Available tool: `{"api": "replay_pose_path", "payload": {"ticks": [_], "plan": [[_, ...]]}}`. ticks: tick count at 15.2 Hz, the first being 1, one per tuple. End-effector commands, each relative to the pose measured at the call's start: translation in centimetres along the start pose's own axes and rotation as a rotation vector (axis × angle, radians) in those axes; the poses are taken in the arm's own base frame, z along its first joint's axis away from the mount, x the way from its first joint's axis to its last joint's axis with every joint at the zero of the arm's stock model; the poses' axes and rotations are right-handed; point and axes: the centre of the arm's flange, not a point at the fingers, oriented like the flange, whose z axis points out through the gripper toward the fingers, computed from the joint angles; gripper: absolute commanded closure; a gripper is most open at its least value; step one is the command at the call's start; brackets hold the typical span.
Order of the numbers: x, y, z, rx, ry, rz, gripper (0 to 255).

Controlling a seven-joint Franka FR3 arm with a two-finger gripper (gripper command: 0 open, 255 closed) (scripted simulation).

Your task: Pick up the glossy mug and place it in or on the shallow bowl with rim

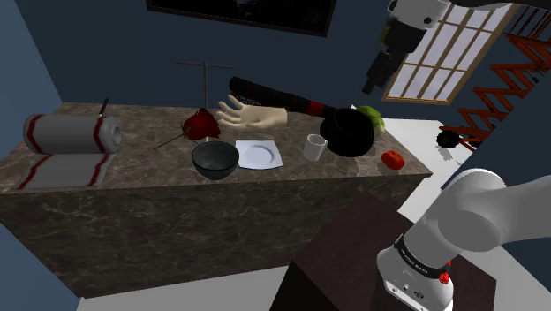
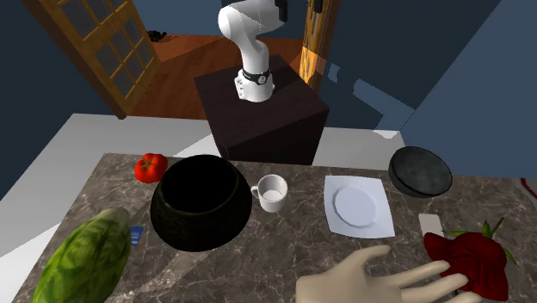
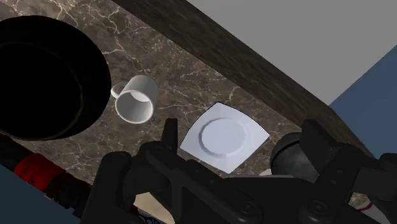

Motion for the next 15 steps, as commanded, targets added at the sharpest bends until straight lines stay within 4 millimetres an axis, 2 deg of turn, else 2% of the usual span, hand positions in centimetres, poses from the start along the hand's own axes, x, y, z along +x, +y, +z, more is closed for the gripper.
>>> {"api": "replay_pose_path", "payload": {"ticks": [1,15], "plan": [[0.0,0.0,0.0,0.0,0.0,0.0,0],[7.3,5.5,16.2,-0.013,-0.032,0.003,0]]}}
